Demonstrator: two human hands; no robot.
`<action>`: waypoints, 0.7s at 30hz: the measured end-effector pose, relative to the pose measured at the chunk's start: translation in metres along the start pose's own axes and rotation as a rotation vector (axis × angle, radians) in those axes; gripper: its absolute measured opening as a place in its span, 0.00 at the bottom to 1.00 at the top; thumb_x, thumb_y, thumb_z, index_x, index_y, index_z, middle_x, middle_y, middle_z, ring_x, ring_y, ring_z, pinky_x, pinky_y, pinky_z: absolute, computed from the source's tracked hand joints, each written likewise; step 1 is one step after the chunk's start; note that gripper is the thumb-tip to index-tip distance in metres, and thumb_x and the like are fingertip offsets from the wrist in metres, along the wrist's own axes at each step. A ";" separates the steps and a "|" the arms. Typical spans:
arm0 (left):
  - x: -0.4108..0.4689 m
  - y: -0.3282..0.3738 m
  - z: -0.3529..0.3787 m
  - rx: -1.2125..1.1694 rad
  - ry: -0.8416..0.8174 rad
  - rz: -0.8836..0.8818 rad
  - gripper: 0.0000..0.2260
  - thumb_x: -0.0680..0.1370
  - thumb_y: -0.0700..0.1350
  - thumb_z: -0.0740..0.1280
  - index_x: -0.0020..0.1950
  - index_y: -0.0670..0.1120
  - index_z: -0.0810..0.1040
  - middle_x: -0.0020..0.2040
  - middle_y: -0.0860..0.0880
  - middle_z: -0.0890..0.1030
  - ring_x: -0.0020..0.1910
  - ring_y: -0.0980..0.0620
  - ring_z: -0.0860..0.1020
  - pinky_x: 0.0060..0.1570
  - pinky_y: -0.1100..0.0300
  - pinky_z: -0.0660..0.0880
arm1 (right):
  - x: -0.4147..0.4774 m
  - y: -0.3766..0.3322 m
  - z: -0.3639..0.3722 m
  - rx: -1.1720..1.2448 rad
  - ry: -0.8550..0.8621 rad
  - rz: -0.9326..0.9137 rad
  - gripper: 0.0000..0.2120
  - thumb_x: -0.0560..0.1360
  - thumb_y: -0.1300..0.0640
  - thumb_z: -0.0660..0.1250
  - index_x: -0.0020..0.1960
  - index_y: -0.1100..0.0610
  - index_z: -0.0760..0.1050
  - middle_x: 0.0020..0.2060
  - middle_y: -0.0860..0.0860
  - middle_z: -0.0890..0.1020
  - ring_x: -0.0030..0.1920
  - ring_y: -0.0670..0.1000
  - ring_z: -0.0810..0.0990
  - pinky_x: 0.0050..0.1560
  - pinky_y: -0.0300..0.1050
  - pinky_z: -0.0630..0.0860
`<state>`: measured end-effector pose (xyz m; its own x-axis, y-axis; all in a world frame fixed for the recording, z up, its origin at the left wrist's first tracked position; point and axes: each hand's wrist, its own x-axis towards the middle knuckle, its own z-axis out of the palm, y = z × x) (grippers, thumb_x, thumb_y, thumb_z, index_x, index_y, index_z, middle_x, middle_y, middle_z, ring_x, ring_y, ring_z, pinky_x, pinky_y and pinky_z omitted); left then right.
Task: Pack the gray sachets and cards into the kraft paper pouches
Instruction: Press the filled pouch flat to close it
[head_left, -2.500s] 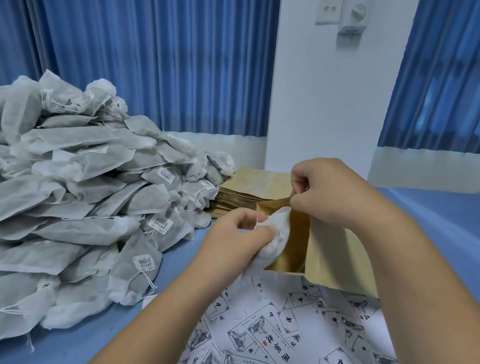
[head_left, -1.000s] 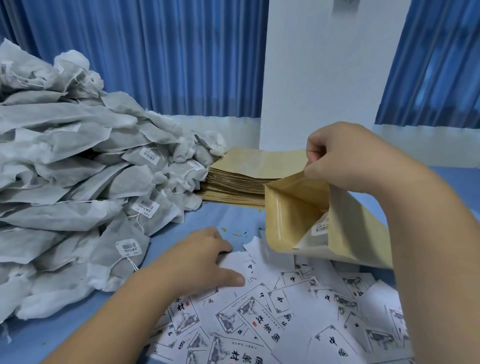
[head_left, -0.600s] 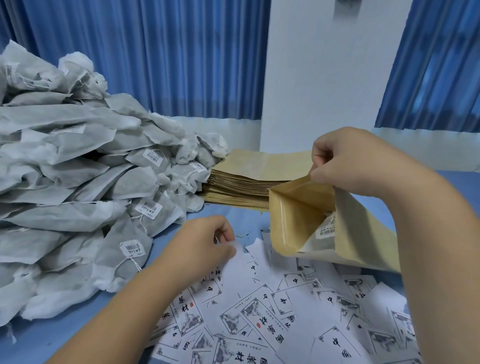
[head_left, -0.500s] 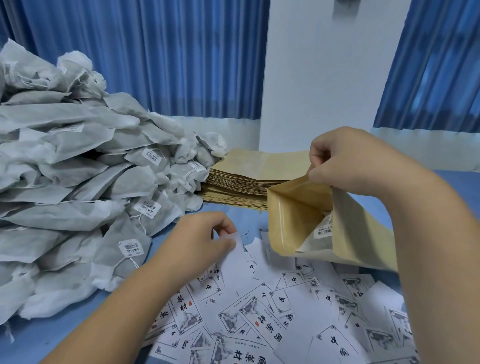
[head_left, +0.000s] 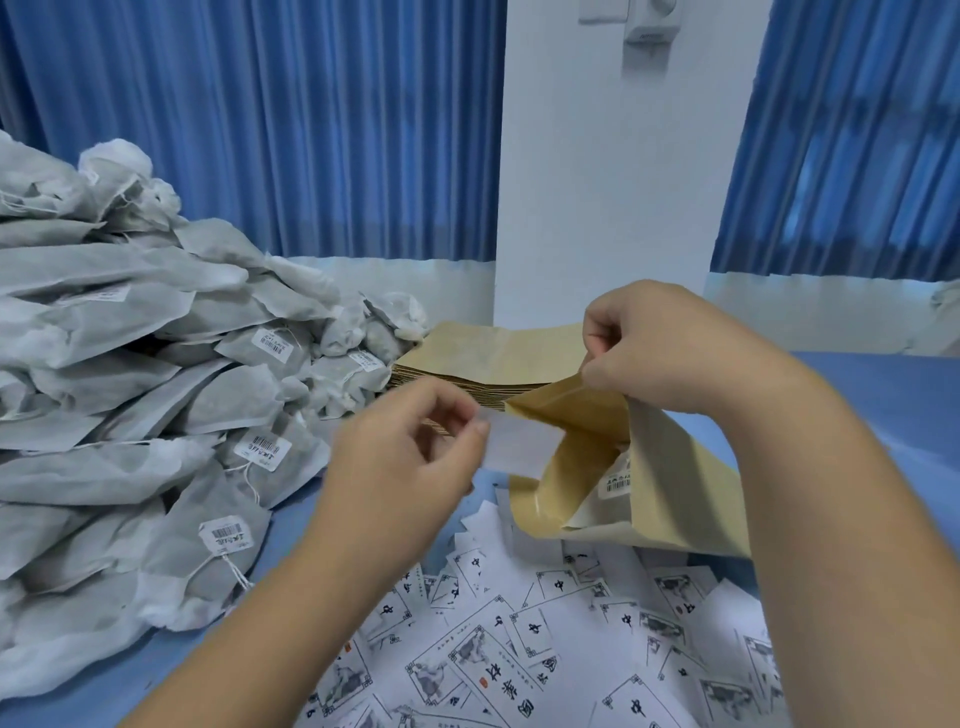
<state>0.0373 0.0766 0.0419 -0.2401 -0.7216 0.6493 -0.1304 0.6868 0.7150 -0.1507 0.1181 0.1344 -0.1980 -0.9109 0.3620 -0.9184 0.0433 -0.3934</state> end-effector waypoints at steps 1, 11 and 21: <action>0.001 0.000 0.008 0.068 -0.024 0.024 0.09 0.73 0.40 0.71 0.38 0.53 0.78 0.34 0.54 0.80 0.30 0.53 0.78 0.32 0.58 0.76 | 0.000 0.000 0.000 0.001 -0.002 -0.001 0.09 0.66 0.65 0.63 0.30 0.55 0.67 0.29 0.51 0.73 0.30 0.51 0.68 0.30 0.40 0.64; 0.032 0.001 0.069 0.513 -0.147 -0.116 0.05 0.75 0.50 0.66 0.40 0.52 0.80 0.41 0.53 0.80 0.44 0.49 0.78 0.39 0.56 0.75 | 0.000 -0.002 0.000 -0.021 -0.019 -0.021 0.08 0.65 0.64 0.63 0.30 0.55 0.68 0.39 0.56 0.82 0.32 0.51 0.70 0.30 0.40 0.65; 0.044 0.010 0.094 0.647 -0.413 -0.326 0.09 0.75 0.43 0.63 0.53 0.45 0.78 0.52 0.44 0.78 0.48 0.43 0.77 0.40 0.56 0.71 | 0.002 -0.001 0.004 -0.054 -0.012 -0.038 0.08 0.65 0.64 0.64 0.30 0.55 0.68 0.39 0.55 0.82 0.40 0.57 0.80 0.33 0.43 0.69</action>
<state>-0.0650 0.0596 0.0533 -0.4116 -0.8894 0.1987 -0.7509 0.4545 0.4792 -0.1484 0.1145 0.1318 -0.1589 -0.9170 0.3660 -0.9422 0.0301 -0.3336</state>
